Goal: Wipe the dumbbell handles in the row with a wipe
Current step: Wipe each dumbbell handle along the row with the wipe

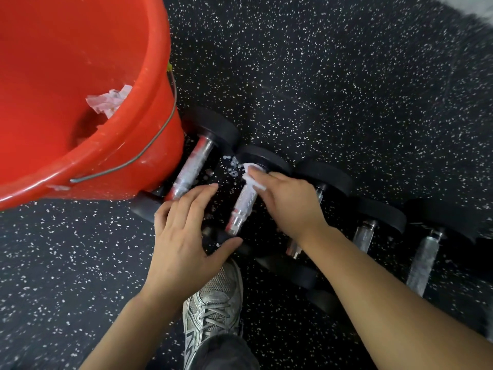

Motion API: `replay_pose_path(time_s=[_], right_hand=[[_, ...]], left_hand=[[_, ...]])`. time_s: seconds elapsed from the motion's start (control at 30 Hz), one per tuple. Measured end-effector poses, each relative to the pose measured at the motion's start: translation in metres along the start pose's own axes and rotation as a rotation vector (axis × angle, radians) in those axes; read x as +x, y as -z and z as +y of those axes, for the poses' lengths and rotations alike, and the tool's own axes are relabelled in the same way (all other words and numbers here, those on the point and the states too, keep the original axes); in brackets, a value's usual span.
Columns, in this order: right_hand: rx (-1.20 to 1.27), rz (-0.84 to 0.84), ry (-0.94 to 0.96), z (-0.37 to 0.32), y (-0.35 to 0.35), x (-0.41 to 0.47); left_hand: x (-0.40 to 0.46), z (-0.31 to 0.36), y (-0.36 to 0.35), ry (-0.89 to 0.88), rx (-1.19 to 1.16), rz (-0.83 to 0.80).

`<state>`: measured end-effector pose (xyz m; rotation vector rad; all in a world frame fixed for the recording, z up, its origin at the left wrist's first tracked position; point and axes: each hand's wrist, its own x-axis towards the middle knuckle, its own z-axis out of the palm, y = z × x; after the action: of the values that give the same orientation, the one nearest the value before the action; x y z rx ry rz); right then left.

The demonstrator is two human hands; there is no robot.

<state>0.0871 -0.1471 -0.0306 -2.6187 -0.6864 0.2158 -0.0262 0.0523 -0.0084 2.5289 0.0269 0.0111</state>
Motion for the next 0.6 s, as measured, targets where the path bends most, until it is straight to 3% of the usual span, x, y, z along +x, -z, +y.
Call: replay_pose_path(time_s=[0.13, 0.27, 0.33, 0.4, 0.5, 0.6], right_hand=[[0.015, -0.060, 0.015, -0.005, -0.002, -0.006], [0.001, -0.365, 0.161, -0.014, 0.002, -0.015], [-0.017, -0.425, 0.261, -0.017, 0.007, -0.014], [0.010, -0.274, 0.263, -0.015, 0.009, -0.011], [-0.001, -0.016, 0.042, -0.003, 0.008, -0.001], [-0.062, -0.040, -0.030, -0.002, 0.004, -0.002]], left_hand=[[-0.001, -0.002, -0.001, 0.009, -0.007, 0.000], [0.000, -0.001, -0.003, 0.017, -0.013, -0.014], [0.000, -0.001, -0.003, 0.026, -0.015, -0.017], [0.001, -0.001, -0.003, 0.032, -0.014, -0.014], [0.001, -0.001, -0.002, 0.031, -0.016, -0.006], [0.001, -0.002, -0.002, 0.027, -0.018, -0.009]])
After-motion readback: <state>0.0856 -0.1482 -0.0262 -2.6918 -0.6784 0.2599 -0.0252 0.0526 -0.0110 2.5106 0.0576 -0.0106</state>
